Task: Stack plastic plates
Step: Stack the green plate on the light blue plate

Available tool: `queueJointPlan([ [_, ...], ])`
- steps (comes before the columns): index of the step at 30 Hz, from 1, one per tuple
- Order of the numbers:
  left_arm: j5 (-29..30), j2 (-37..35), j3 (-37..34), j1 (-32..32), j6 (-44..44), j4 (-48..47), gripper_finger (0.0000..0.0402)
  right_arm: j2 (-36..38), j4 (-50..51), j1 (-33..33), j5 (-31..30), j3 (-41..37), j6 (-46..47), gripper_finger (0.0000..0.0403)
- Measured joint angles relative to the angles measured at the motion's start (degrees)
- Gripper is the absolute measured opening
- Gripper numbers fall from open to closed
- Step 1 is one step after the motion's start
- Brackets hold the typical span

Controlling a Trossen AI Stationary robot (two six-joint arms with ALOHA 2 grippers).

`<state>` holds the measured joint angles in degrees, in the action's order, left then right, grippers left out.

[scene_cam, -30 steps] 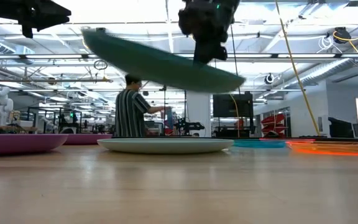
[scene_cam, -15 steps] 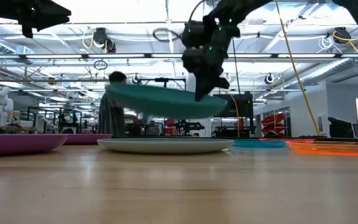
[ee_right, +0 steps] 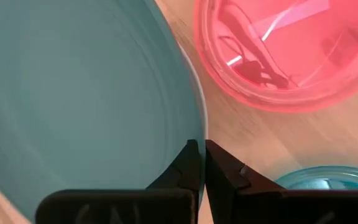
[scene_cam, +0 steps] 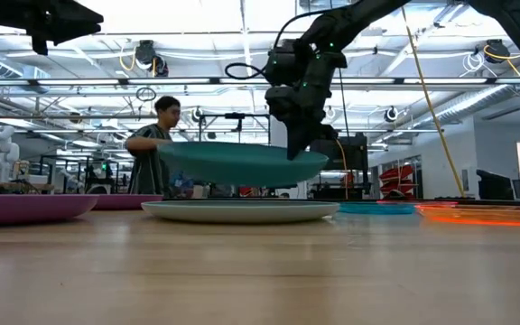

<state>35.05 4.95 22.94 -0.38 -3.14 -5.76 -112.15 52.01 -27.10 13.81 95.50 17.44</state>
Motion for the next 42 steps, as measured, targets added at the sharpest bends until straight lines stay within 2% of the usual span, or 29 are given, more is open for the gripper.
queueJointPlan([
  [24, 0.0, 0.0, 0.0, 0.0, 0.3, -0.2, 0.0138, -1.5, -1.0, 1.0, -0.3, -2.2, 3.1, 0.0007],
  [42, 0.0, 0.0, 0.0, 0.0, 0.7, -0.2, 0.0138, -1.5, -0.9, 1.4, -0.3, -2.3, 4.4, 0.0114],
])
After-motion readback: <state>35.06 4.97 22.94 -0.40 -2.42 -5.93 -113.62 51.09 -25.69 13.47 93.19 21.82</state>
